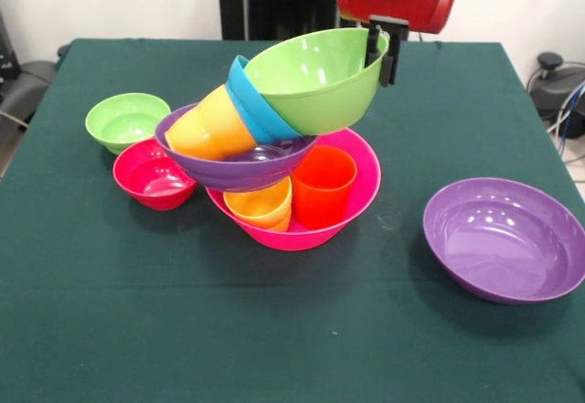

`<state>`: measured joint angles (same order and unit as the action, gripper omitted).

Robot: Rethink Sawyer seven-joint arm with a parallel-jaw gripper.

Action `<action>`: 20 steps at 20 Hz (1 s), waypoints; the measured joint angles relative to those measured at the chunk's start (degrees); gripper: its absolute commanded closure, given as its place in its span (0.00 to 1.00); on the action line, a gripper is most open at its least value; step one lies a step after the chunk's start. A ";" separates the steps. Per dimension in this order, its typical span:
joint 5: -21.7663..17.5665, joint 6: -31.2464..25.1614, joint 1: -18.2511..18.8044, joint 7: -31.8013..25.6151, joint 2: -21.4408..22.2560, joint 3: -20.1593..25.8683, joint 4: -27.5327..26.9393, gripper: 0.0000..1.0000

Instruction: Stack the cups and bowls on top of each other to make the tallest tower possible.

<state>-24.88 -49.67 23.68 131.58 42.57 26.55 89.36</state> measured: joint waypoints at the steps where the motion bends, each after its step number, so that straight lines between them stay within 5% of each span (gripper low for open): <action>1: 0.11 0.00 -0.05 0.00 0.08 -0.15 0.04 1.00; 20: 4.36 -4.38 -1.95 0.00 5.06 -1.36 0.97 1.00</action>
<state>-20.52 -54.06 21.73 131.58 47.63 25.18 90.32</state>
